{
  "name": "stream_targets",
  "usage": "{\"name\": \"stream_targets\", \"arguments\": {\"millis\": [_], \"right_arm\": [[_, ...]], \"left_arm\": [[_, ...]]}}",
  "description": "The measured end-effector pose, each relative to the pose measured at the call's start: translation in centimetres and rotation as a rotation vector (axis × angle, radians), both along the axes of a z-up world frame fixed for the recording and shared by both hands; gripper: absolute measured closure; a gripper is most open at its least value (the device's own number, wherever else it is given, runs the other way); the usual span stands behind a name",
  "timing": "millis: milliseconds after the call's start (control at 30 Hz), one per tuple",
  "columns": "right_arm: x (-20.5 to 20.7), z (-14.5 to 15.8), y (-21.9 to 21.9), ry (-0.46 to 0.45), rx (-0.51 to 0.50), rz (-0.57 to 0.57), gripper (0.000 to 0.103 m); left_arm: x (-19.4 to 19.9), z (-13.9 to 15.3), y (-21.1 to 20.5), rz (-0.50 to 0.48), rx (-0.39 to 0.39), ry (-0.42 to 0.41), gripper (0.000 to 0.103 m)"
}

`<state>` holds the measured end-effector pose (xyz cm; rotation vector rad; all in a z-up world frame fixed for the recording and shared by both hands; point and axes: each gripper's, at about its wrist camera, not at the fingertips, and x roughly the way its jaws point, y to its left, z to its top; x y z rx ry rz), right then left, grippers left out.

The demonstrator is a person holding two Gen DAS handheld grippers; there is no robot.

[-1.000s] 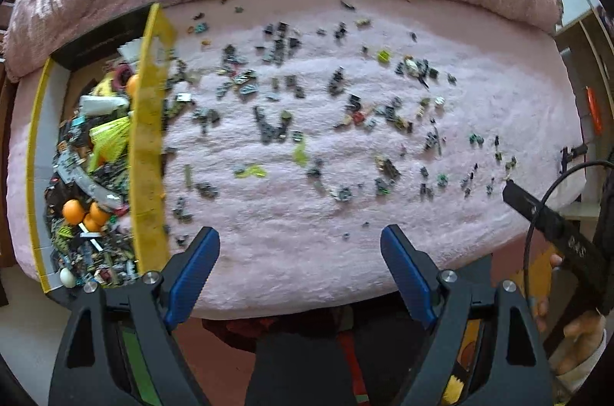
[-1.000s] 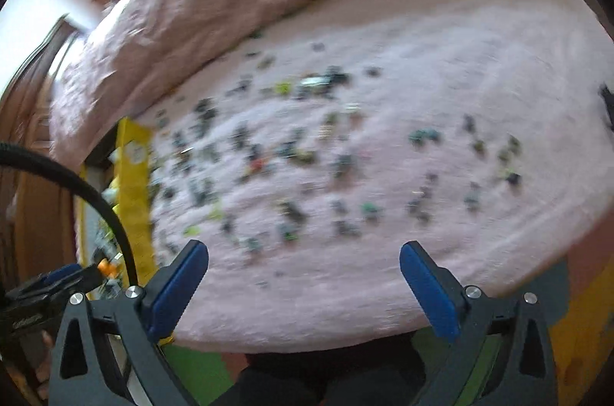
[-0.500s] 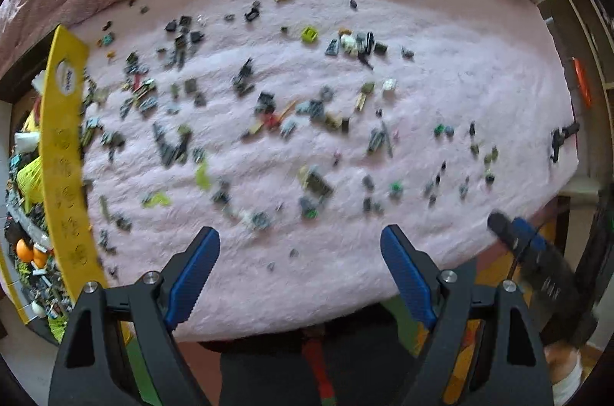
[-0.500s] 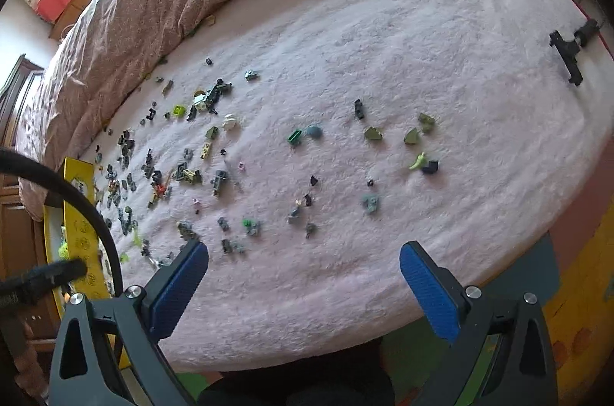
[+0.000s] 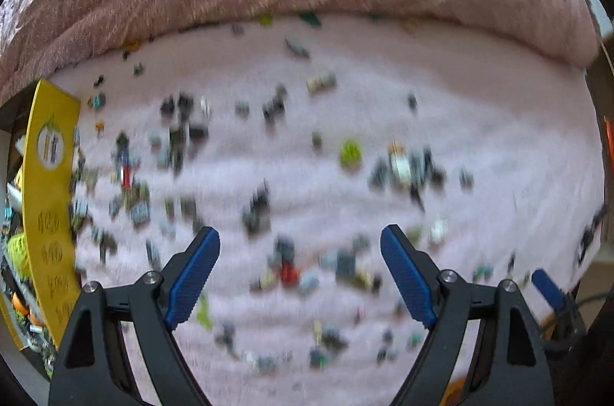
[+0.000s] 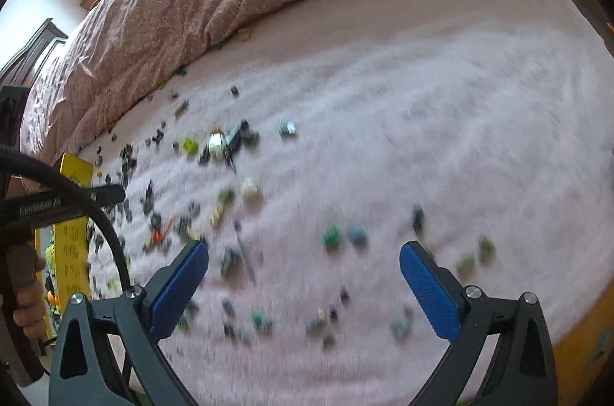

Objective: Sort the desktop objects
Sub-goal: 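Lower the left tool and close it on a grey Lego plate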

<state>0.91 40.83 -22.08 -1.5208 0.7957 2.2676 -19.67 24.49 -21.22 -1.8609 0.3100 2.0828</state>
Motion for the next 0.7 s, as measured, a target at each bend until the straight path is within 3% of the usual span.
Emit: {"name": "stream_targets", "arguments": {"millis": [100,200,433,500,633,700], "right_arm": [[-2.9,-0.9,0.4,0.016,0.033,0.043,0.001],[-5.6,-2.4,0.9,0.008,0.052,0.058,0.001],[-7.4,-7.2,1.6,-0.061,-0.007,0.009,0.001],[-7.4,-7.6,1.2,-0.05,0.025,0.02,0.0],[-7.1,-7.8,0.1,-0.039,0.1,0.037,0.0],[-7.0,-7.8,-0.2,-0.035,0.116,0.032,0.0]], "left_arm": [[-3.4,-0.5,0.5,0.048,0.021,0.03,0.016],[-7.2,-1.4,1.1,0.086,0.091,0.054,0.016],[-12.6,-5.9,4.2,0.062,0.091,0.058,0.016],[-13.4,-7.2,4.8,0.053,0.088,0.052,0.016],[-14.0,-9.8,5.1,-0.039,0.04,0.051,0.016],[-13.9,-10.4,4.9,-0.143,0.056,0.07,0.007]]}}
